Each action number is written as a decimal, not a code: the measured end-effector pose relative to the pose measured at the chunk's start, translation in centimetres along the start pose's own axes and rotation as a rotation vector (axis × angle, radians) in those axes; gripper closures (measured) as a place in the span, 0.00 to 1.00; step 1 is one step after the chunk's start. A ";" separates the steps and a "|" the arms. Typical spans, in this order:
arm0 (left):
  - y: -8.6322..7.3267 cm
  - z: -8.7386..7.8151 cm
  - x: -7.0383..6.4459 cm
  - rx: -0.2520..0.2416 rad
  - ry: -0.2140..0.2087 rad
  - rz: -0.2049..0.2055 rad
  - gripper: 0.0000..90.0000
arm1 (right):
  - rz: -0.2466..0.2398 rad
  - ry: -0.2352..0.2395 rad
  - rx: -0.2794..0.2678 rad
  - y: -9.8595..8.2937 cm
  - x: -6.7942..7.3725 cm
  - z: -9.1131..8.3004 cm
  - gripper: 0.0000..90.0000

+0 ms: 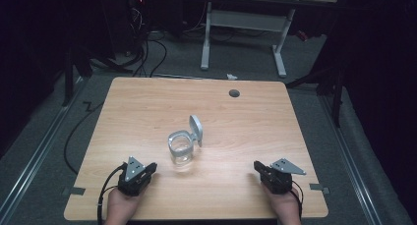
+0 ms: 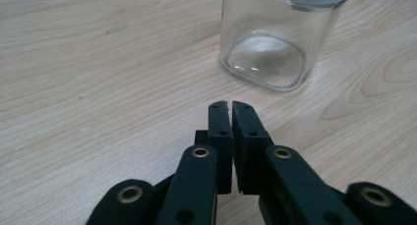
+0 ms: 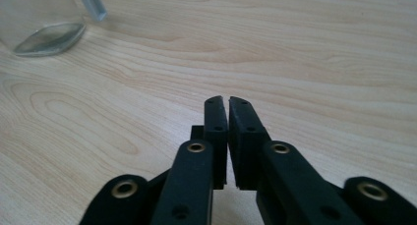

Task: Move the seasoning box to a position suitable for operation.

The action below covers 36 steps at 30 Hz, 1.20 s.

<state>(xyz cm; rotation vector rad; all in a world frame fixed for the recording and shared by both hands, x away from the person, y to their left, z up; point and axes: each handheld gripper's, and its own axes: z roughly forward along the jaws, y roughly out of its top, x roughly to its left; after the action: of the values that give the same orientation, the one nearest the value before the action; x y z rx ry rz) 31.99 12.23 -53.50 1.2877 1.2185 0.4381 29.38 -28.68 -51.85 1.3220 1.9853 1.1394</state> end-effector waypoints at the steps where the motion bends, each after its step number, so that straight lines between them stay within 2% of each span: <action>1: 0.0 0.0 0.0 0.000 0.000 0.000 0.98 | 0.000 0.000 0.000 0.0 0.0 0.0 0.99; 4: 0.2 0.1 -0.1 -0.009 0.001 -0.009 0.98 | -0.019 -0.012 -0.005 0.1 0.4 0.0 1.00; 5: 0.2 0.2 -0.3 -0.007 -0.005 0.000 0.98 | -0.021 -0.016 -0.006 0.1 0.5 0.1 1.00; 7: 0.3 0.3 -0.5 -0.006 -0.017 -0.007 0.98 | -0.020 -0.019 -0.007 0.1 0.6 0.2 0.98; 8: 0.4 0.4 -0.6 -0.009 -0.020 -0.011 0.98 | -0.029 -0.044 -0.008 0.1 0.9 0.3 0.97; 9: 0.4 0.5 -0.8 -0.009 -0.021 -0.013 0.98 | -0.029 -0.044 -0.008 0.1 0.9 0.3 0.97; 11: 0.2 0.9 -1.2 -0.003 -0.023 0.005 0.98 | -0.030 -0.046 -0.010 0.1 1.0 0.4 0.97; 13: 0.1 1.2 -1.6 0.007 -0.034 0.020 0.97 | -0.043 -0.049 -0.012 0.1 1.2 0.4 0.97; 16: 0.2 1.8 -1.9 0.014 -0.036 0.016 0.97 | -0.102 -0.062 -0.017 0.1 1.5 0.4 0.98; 19: 0.4 2.3 -2.2 0.011 -0.035 0.023 0.97 | -0.111 -0.050 -0.013 0.1 1.6 0.4 0.98; 22: 0.7 3.0 -2.4 0.010 -0.034 0.011 0.98 | -0.103 -0.044 -0.003 0.1 1.5 0.5 0.98; 25: 1.0 3.5 -2.7 0.005 -0.041 -0.005 0.98 | -0.070 -0.037 0.010 0.2 1.3 0.5 0.97; 33: 1.2 3.9 -3.7 0.014 -0.049 -0.001 0.99 | -0.054 -0.017 0.006 0.1 0.9 0.5 0.95; 35: 1.1 3.9 -4.1 0.022 -0.057 0.006 0.99 | -0.057 -0.013 0.004 0.1 0.8 0.5 0.93; 36: 0.9 3.9 -4.7 0.024 -0.073 0.008 0.99 | -0.055 -0.013 0.004 0.0 0.8 0.5 0.92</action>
<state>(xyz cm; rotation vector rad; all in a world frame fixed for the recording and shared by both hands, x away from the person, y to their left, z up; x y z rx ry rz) 33.93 6.75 -51.34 1.3183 1.1613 0.3800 29.46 -27.77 -52.06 1.2660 2.0028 1.0990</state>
